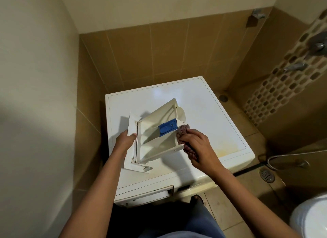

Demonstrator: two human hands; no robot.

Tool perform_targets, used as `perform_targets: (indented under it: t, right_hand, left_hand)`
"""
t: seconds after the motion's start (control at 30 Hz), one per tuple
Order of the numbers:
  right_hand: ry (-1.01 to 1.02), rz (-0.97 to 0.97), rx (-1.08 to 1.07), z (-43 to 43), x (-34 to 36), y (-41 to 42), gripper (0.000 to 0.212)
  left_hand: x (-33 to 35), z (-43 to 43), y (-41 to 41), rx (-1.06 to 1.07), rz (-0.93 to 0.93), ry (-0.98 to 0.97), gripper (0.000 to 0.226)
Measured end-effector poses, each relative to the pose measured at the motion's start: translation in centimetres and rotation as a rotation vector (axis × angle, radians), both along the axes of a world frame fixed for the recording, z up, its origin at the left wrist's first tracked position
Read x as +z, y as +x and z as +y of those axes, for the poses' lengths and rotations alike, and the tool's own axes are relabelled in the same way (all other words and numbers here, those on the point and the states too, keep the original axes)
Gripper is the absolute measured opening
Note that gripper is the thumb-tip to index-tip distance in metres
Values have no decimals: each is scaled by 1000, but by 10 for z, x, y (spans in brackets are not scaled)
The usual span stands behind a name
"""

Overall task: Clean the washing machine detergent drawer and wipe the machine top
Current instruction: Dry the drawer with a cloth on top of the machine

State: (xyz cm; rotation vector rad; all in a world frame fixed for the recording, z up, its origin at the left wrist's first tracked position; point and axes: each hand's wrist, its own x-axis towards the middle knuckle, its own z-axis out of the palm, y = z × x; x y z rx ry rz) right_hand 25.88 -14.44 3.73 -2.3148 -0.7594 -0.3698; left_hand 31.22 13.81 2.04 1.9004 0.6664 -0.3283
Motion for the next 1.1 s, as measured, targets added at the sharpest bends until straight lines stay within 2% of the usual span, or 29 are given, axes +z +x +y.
perform_targets:
  t: [0.17,0.27,0.4,0.57,0.67,0.73,0.77,0.8,0.9,0.97,1.03,1.1]
  right_hand:
    - [83,9,-98,-2,-8,6,25]
    - [62,-45,-93,3,-6,10,22]
    - [-21,-5,-47,2,3,23,36]
    - [121,274,79,-5,29,29,38]
    - [399,598,87,-11,32,25,41]
    - [554,747,107,-11,32,20,39]
    - [510,735,108,-11,34,19,37]
    - [366,629,103,-12,35,20,33]
    - [-124,119,136,-18,35,24,27]
    - [-296,-153,123,-19,26,27,27]
    - [-330,-218,79,-15,19,28,28]
    - [-248,-121,80,-9,22,27,28]
  left_hand:
    - [3,-5,4,-32,-3,59,36]
    - [1,-3,3,-19,5,72,35]
    - [-2,-3,2,19,-1,92,32]
    - [0,-9,4,25,-28,155,31]
    - [3,-11,5,16,-30,187,33]
    - [3,-9,5,-19,-36,193,33]
    - [2,-8,5,-42,-37,197,33]
    - [2,-7,6,-66,-39,201,33]
    - [3,-3,7,-133,-47,189,34]
    - [2,1,6,-156,-36,183,35]
    - [0,3,2,-149,-29,185,36]
    - [-1,0,0,-111,-57,188,35]
